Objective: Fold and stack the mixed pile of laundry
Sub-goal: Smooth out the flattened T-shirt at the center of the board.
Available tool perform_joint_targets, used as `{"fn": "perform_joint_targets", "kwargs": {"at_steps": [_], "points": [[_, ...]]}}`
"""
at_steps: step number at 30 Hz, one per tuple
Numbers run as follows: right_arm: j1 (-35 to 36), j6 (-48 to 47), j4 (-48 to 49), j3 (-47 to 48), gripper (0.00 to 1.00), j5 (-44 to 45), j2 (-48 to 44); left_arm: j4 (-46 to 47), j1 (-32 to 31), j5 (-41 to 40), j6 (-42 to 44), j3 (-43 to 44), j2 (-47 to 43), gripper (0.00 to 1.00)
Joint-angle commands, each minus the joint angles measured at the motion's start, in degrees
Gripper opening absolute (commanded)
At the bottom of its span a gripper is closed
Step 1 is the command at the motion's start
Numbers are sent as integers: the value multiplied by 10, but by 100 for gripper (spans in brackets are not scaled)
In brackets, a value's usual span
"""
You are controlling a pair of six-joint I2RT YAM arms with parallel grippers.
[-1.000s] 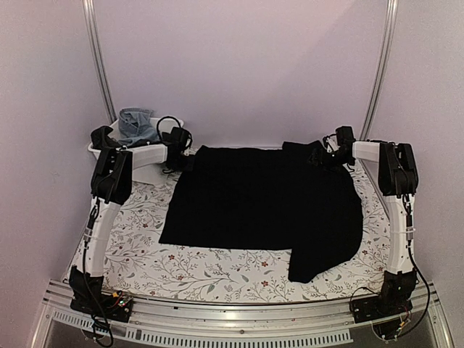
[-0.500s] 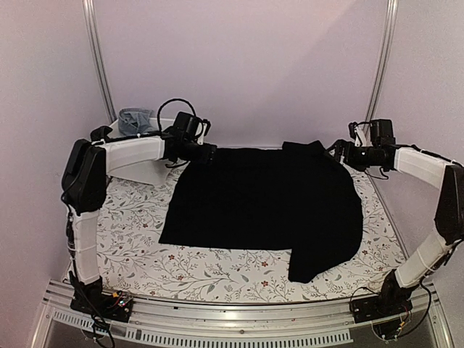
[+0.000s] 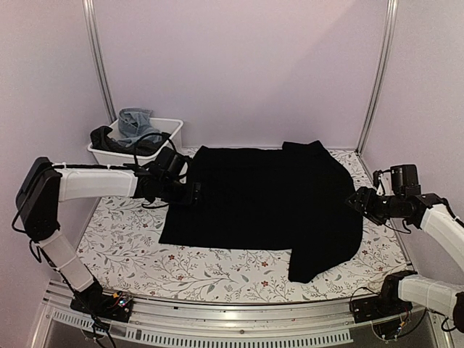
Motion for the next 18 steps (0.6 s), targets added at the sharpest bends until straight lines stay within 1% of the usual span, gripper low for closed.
{"fn": "perform_joint_targets", "kwargs": {"at_steps": [1, 3, 7, 11, 13, 16, 18], "points": [[10, 105, -58, -43, 72, 16, -53, -19, -2, -23, -70, -32, -62, 73], [11, 135, -74, -65, 67, 32, -76, -26, -3, -16, -94, -49, -78, 73], [13, 161, -84, -96, 60, 59, -87, -30, -2, 4, -127, -85, -100, 72], [14, 186, -100, -106, 58, 91, -73, -52, 2, 3, -166, -110, -123, 69], [13, 199, -92, -119, 55, 89, -72, -44, 10, 18, -186, -135, -139, 67], [14, 210, -70, -140, 52, 72, -57, -28, 28, 54, -207, -169, -160, 60], [13, 206, -53, -148, 48, 62, -43, -11, 23, 78, -193, -177, -169, 58]]}}
